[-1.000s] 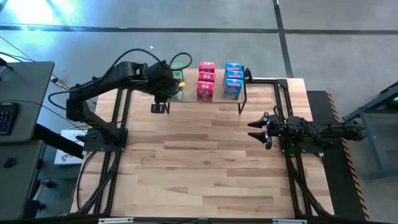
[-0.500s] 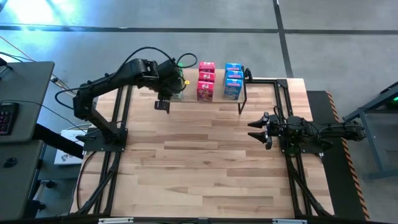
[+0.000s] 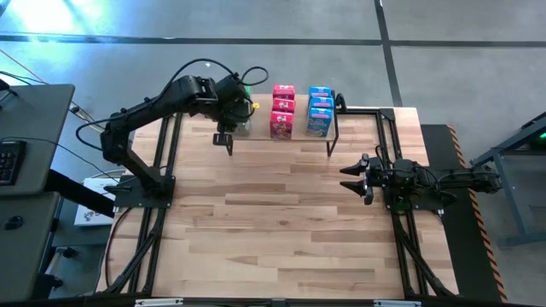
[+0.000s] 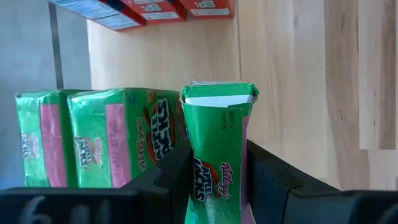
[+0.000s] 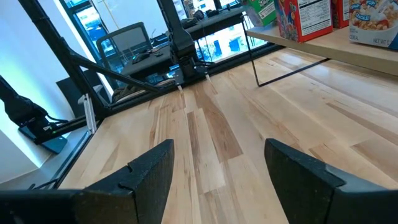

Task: Stack cereal on shelf
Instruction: Put the green cereal box on the shelf aligned with the other green cereal boxes

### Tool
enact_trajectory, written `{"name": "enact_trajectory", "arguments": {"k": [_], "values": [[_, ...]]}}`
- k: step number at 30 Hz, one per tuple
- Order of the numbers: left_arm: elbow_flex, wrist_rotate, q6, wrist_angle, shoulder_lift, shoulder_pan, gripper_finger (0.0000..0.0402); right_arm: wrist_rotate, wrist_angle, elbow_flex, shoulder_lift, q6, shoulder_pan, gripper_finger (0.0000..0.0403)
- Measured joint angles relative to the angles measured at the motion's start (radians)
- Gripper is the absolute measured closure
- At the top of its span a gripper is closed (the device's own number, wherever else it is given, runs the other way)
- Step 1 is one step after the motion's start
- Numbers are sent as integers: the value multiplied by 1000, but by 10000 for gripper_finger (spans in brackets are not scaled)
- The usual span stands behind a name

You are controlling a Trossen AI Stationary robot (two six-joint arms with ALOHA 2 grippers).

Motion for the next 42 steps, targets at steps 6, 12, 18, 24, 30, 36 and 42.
{"name": "enact_trajectory", "arguments": {"k": [6, 12, 18, 24, 30, 36, 42], "values": [[0, 4, 9, 0, 8, 8, 282, 0, 0, 0, 0, 0, 0, 159], [0, 19, 9, 1, 14, 16, 282, 0, 0, 0, 0, 0, 0, 159], [0, 19, 9, 1, 14, 16, 282, 0, 0, 0, 0, 0, 0, 159], [0, 26, 14, 2, 14, 16, 262, 0, 0, 0, 0, 0, 0, 159], [0, 19, 9, 5, 14, 18, 240, 0, 0, 0, 0, 0, 0, 159], [0, 18, 16, 21, 14, 18, 226, 0, 0, 0, 0, 0, 0, 159], [0, -2, 16, 26, 14, 18, 213, 0, 0, 0, 0, 0, 0, 159]]}}
